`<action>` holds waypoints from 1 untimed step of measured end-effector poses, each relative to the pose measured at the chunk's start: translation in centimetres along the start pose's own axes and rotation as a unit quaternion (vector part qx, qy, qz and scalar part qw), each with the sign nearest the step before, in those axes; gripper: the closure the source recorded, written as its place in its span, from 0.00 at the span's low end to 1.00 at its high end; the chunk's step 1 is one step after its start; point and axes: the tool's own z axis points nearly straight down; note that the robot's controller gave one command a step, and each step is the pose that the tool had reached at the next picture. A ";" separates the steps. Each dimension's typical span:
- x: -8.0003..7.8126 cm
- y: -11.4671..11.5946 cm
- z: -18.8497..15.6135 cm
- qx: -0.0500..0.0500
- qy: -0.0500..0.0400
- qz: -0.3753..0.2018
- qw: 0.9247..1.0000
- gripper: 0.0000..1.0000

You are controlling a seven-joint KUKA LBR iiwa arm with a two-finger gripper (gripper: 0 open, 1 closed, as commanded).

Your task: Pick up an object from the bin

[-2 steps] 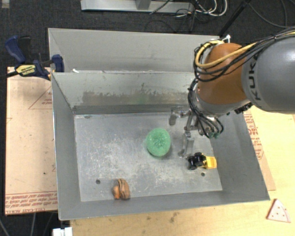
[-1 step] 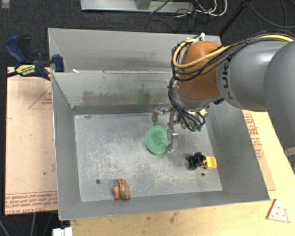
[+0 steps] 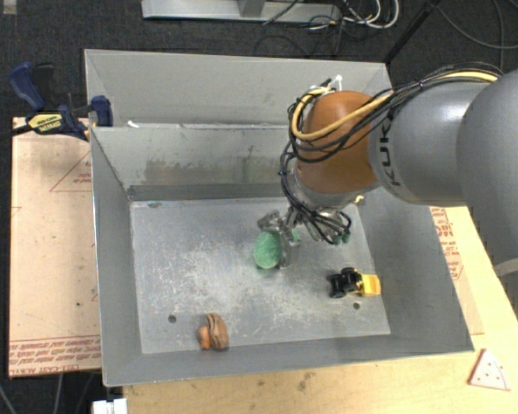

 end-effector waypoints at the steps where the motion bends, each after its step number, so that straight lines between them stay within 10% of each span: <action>1: 0.0 0.0 0.0 0.000 0.000 0.000 1.000 1.00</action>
Offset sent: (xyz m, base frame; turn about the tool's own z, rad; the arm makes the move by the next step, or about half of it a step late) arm 0.0054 0.0133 0.1300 -0.0206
